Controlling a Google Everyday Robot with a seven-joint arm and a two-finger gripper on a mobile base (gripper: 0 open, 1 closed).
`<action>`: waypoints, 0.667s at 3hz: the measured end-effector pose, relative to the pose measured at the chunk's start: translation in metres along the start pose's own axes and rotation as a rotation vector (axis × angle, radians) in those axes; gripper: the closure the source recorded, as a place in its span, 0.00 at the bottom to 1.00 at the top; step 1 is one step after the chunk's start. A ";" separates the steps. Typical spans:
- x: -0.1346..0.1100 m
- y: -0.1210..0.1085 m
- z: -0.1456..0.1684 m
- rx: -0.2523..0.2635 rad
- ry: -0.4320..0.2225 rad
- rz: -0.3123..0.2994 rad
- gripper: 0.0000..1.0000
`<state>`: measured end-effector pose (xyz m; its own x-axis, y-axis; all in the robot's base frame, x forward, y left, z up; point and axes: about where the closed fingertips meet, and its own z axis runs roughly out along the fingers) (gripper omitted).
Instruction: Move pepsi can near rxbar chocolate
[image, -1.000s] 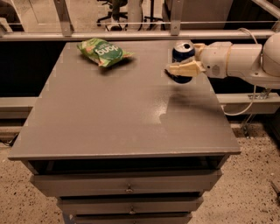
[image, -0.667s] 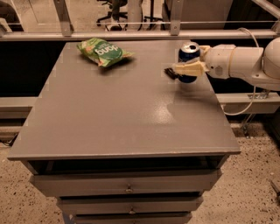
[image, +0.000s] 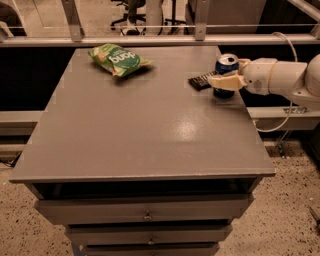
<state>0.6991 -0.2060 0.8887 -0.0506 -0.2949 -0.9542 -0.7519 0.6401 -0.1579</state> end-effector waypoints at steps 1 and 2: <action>0.010 -0.008 0.002 0.002 -0.021 0.021 0.31; 0.009 -0.009 0.002 0.001 -0.024 0.023 0.09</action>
Offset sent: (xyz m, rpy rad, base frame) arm 0.0195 -0.0184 -0.0191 0.0803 -0.0039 -0.0059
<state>0.7068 -0.2126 0.8809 -0.0519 -0.2632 -0.9634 -0.7500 0.6472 -0.1364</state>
